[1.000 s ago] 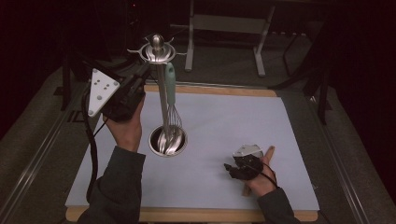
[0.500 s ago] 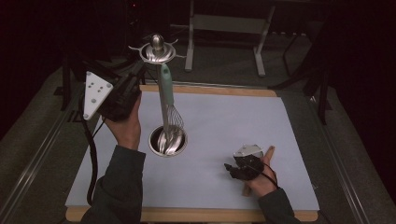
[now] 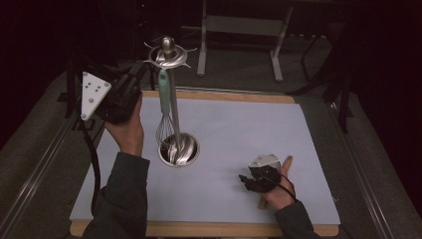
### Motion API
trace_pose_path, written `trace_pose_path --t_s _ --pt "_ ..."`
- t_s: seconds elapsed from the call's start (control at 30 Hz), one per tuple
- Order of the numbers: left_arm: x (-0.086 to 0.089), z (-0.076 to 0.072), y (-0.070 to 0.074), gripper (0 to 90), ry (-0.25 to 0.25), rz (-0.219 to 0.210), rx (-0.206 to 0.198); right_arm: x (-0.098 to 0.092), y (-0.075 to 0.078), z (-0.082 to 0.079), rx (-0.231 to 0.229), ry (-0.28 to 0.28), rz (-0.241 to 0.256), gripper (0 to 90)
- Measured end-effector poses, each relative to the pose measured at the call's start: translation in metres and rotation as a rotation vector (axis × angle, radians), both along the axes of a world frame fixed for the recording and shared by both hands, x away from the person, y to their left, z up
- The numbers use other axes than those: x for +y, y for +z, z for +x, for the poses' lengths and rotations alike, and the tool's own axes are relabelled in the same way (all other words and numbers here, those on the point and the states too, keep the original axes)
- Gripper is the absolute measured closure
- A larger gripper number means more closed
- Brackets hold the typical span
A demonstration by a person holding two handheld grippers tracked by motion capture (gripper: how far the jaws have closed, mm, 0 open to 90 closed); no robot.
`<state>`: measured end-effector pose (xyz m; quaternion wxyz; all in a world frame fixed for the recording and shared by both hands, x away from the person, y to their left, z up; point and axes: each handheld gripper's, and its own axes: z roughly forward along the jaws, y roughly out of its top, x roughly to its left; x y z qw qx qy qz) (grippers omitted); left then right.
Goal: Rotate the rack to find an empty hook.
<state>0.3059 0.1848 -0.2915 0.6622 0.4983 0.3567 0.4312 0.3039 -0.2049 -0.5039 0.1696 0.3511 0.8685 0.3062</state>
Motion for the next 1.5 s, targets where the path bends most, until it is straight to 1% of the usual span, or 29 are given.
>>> trace_pose_path --t_s 0.07,0.4,0.43,0.63,0.77,1.07,1.2,1.3,1.33,1.4,1.5 --pt "0.002 0.003 0.002 89.8 0.011 0.009 0.008 0.000 0.001 0.000 -0.001 -0.002 0.000 48.4" --pt "0.006 0.013 0.010 89.8 0.031 0.019 0.024 -0.001 0.001 0.000 -0.004 -0.001 0.003 48.4" --pt "0.006 0.015 0.011 89.8 0.037 0.028 0.031 -0.001 0.001 0.000 -0.006 -0.001 0.004 48.4" --pt "0.009 0.020 0.012 89.8 0.048 0.022 0.046 -0.002 0.002 -0.001 -0.010 -0.003 0.006 48.5" --pt "0.009 0.020 0.012 89.8 0.050 0.031 0.049 -0.003 0.002 -0.001 -0.010 -0.003 0.005 48.5" --pt "0.014 0.016 0.010 89.7 0.031 0.068 0.059 -0.003 0.001 -0.001 -0.005 -0.004 0.004 48.5" --pt "0.019 0.013 0.006 89.6 0.032 0.071 0.064 -0.003 0.001 -0.001 -0.006 -0.006 0.007 48.5" --pt "0.023 0.009 0.000 89.5 0.041 0.088 0.070 -0.004 0.001 -0.001 -0.006 -0.007 0.005 48.5" --pt "0.024 0.008 -0.002 89.5 0.043 0.100 0.075 -0.004 0.002 -0.002 -0.005 -0.008 0.005 48.5" --pt "0.028 0.006 -0.008 89.3 0.041 0.110 0.088 -0.005 0.002 -0.001 -0.004 -0.010 0.009 48.5" --pt "0.034 0.003 -0.020 89.0 0.046 0.117 0.115 -0.006 0.001 -0.001 -0.007 -0.011 0.007 48.5"
